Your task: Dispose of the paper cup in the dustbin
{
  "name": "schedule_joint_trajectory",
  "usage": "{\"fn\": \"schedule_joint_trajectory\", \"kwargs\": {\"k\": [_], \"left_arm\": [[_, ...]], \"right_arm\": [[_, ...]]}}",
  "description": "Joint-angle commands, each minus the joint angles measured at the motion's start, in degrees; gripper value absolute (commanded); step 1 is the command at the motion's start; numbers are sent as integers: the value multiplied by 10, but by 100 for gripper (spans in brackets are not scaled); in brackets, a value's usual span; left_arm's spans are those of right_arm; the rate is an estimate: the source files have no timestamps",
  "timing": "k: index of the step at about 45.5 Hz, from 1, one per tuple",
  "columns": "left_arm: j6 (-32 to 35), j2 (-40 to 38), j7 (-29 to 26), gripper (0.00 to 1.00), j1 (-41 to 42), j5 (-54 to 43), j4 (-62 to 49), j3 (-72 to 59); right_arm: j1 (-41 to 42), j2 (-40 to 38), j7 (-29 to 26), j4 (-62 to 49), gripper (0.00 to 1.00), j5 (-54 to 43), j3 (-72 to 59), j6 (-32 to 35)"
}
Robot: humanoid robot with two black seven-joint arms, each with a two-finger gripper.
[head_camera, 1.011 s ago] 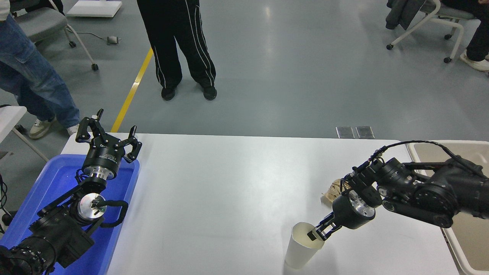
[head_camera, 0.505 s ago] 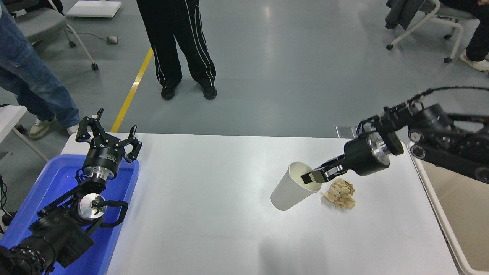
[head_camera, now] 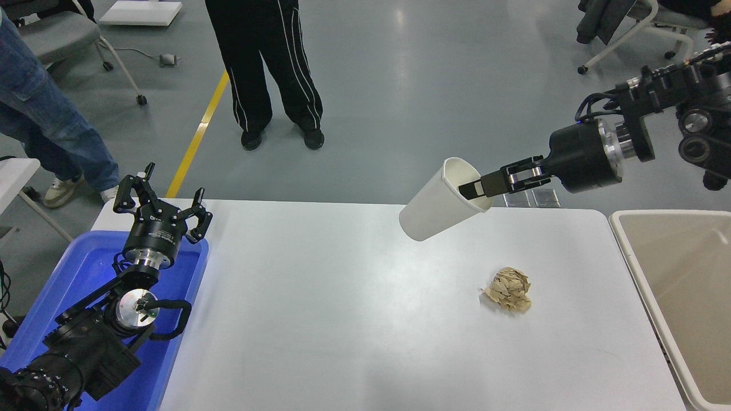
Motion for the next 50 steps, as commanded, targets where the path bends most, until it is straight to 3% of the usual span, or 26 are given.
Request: {"fn": "schedule_joint_trajectory", "kwargs": {"k": [1, 21, 31, 37, 50], "left_arm": [[0, 0, 0, 100, 0, 0, 0, 0], [0, 0, -1, 100, -1, 0, 0, 0], [0, 0, -1, 100, 0, 0, 0, 0], [0, 0, -1, 100, 0, 0, 0, 0], [0, 0, -1, 100, 0, 0, 0, 0]], "right_arm": [[-19, -7, 0, -153, 0, 36, 0, 1], [-158, 27, 1, -660, 0, 192, -8, -10], [-252, 16, -4, -702, 0, 205, -8, -112], [-296, 18, -13, -737, 0, 209, -8, -135], [-393, 33, -139, -752, 0, 263, -8, -187]]}}
